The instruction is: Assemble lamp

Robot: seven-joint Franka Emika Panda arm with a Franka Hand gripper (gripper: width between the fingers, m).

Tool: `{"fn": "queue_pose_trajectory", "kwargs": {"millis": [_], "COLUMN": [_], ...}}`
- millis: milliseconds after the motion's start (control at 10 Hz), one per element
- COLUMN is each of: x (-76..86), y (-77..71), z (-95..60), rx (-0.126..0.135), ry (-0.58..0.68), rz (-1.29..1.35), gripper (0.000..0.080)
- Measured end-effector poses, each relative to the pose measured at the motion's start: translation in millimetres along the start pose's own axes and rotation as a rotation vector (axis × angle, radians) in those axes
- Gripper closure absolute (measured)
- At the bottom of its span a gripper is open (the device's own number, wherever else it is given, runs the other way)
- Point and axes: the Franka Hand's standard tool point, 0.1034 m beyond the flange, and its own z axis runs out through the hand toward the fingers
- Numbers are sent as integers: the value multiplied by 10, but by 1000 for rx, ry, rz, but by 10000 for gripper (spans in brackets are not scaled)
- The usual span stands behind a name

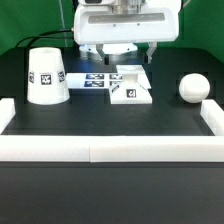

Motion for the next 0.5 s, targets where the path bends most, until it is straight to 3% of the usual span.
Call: {"fn": "queue_pose_trajectory", "kwargs": {"millis": [500], "x": [-8], "y": [-84], "z": [110], "rx": [0], "ry": [-11], "rz": [-16], "gripper": [100]}}
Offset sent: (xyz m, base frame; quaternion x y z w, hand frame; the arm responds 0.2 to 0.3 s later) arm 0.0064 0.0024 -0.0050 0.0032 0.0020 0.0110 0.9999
